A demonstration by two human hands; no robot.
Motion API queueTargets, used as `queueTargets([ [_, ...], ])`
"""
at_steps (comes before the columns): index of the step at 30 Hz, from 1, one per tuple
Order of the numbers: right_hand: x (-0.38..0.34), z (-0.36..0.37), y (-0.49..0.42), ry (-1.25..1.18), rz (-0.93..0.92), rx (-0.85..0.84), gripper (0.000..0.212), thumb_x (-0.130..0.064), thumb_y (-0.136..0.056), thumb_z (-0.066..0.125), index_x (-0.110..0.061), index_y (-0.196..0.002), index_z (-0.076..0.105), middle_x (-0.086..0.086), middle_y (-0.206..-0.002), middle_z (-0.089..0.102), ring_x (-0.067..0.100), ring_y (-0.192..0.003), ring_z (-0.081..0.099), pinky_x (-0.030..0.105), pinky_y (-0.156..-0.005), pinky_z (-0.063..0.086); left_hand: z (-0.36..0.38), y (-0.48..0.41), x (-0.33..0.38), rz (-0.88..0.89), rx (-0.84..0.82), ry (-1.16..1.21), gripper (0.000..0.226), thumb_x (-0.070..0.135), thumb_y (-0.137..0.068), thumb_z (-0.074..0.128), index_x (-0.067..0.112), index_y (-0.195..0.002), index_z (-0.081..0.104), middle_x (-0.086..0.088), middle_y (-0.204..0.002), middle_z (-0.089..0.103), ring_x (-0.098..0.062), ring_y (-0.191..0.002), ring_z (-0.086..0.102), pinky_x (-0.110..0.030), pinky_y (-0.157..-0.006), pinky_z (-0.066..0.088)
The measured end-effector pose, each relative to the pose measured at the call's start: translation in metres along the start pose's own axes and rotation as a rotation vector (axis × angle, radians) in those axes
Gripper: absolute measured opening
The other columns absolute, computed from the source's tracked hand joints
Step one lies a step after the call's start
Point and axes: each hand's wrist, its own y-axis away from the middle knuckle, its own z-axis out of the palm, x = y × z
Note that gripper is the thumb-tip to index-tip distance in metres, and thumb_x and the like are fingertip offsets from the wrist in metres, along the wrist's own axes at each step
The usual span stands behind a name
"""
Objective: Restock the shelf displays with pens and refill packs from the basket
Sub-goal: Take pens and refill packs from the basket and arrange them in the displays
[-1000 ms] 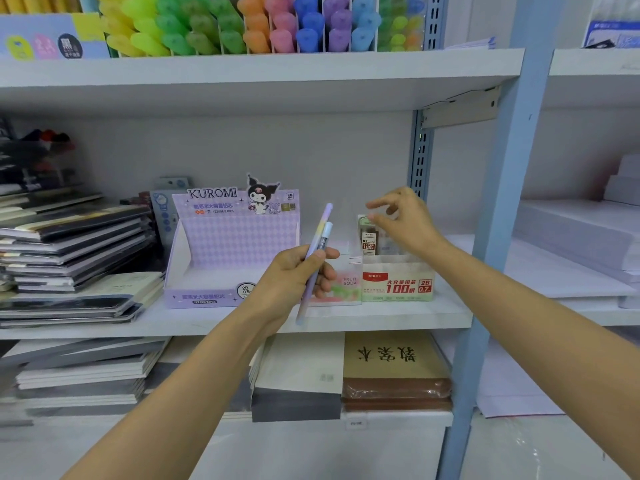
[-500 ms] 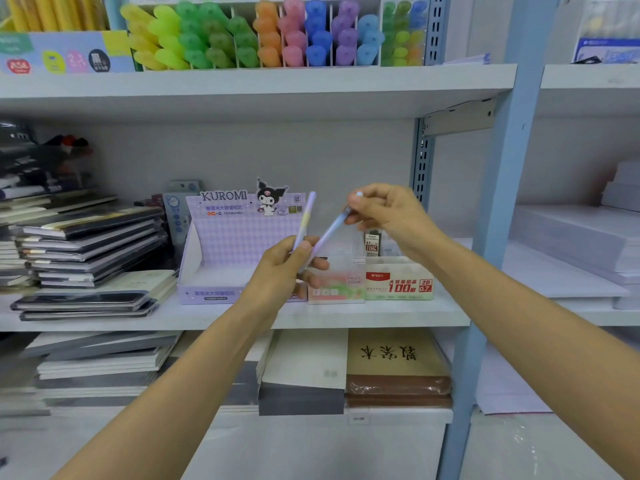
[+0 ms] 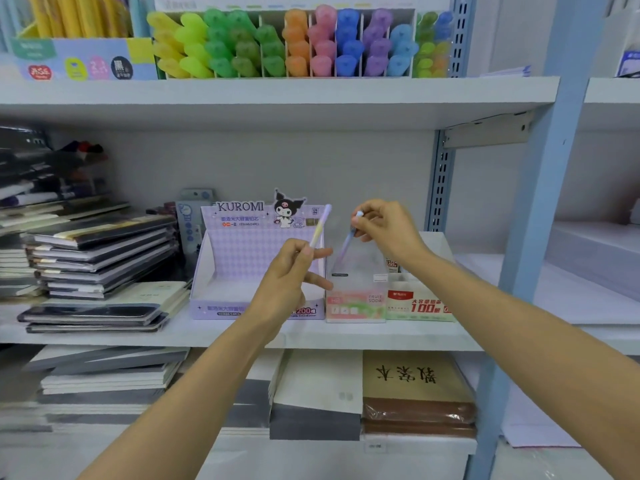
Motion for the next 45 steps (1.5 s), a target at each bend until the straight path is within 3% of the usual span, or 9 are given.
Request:
queueTargets([
  [7,0.003,-0.015,0.003,-0.028,-0.049,-0.127,0.012,-0.004,-0.092,0.062,0.006,-0.097,0.067,0.022,-0.086,0.071,0.029,-0.080,0.071,0.029,-0.077,0.059,-0.001,-0.003,-0.002,0.081,-0.059,-0.010,0.020,0.029,-0.105,0.034,0.015,-0.097,0.045,-0.005,-0.090,0.074,-0.016,-0.066,0.061,-0.029,-0.044,0.031],
  [13,-0.007,-0.022,-0.013,-0.112,-0.062,0.003,0.012,-0.002,-0.090,0.063,0.005,-0.099,0.067,0.021,-0.086,0.070,0.020,-0.071,0.071,0.022,-0.069,0.058,-0.002,-0.010,-0.002,0.060,-0.007,0.102,0.021,0.029,-0.104,0.037,0.010,-0.102,0.045,-0.005,-0.098,0.075,-0.018,-0.064,0.063,-0.024,-0.040,0.041],
  [17,-0.001,-0.005,-0.014,-0.037,-0.071,-0.060,0.012,-0.001,-0.090,0.064,0.009,-0.097,0.067,0.025,-0.085,0.070,0.031,-0.077,0.071,0.028,-0.072,0.060,-0.001,-0.015,-0.005,0.027,0.008,0.102,0.023,0.031,-0.104,0.038,0.008,-0.104,0.044,-0.003,-0.099,0.075,-0.017,-0.061,0.063,-0.025,-0.042,0.044],
  [24,0.004,-0.005,-0.021,0.048,-0.086,-0.184,0.010,-0.005,-0.091,0.064,0.004,-0.093,0.068,0.018,-0.083,0.071,0.018,-0.071,0.072,0.021,-0.071,0.058,-0.004,-0.018,-0.008,0.008,-0.007,0.106,0.022,0.031,-0.103,0.041,0.010,-0.102,0.046,-0.003,-0.100,0.075,-0.017,-0.062,0.063,-0.025,-0.044,0.046],
  [31,0.000,0.010,-0.022,0.028,-0.064,-0.138,0.016,-0.003,-0.085,0.070,-0.003,-0.098,0.062,0.017,-0.076,0.070,0.024,-0.068,0.071,0.027,-0.064,0.060,-0.002,-0.019,-0.008,0.006,-0.023,0.108,0.020,0.028,-0.103,0.043,0.008,-0.104,0.046,-0.003,-0.100,0.075,-0.015,-0.062,0.062,-0.024,-0.044,0.047],
  [36,0.004,0.016,-0.024,0.295,-0.109,-0.094,0.013,-0.013,-0.079,0.079,-0.007,-0.083,0.068,0.002,-0.071,0.067,0.014,-0.064,0.063,0.032,-0.066,0.054,-0.004,-0.018,-0.007,0.004,-0.027,0.102,0.020,0.029,-0.102,0.044,0.009,-0.103,0.046,-0.003,-0.100,0.075,-0.015,-0.063,0.063,-0.024,-0.044,0.047],
  [41,-0.003,0.008,-0.020,0.413,-0.081,-0.132,0.018,-0.025,-0.085,0.073,-0.011,-0.097,0.075,0.000,-0.087,0.068,0.014,-0.077,0.059,0.036,-0.078,0.053,-0.003,-0.016,-0.004,-0.005,0.000,0.090,0.019,0.027,-0.101,0.048,0.008,-0.104,0.048,-0.002,-0.098,0.075,-0.015,-0.062,0.062,-0.024,-0.044,0.046],
  [43,-0.012,0.003,-0.013,0.247,-0.055,-0.092,0.027,-0.032,-0.093,0.063,-0.013,-0.109,0.071,0.001,-0.095,0.068,0.015,-0.080,0.061,0.028,-0.070,0.052,-0.003,-0.015,-0.002,0.006,0.036,0.080,0.017,0.024,-0.100,0.052,0.008,-0.101,0.051,-0.002,-0.095,0.075,-0.013,-0.060,0.061,-0.023,-0.044,0.045],
  [45,-0.025,-0.006,-0.005,-0.182,0.031,-0.112,0.034,-0.034,-0.097,0.056,-0.009,-0.118,0.064,0.009,-0.097,0.067,0.018,-0.073,0.063,0.026,-0.059,0.051,-0.002,-0.015,-0.001,0.013,0.090,0.069,0.012,0.021,-0.097,0.058,0.009,-0.097,0.056,-0.003,-0.087,0.072,-0.012,-0.056,0.057,-0.022,-0.043,0.043],
])
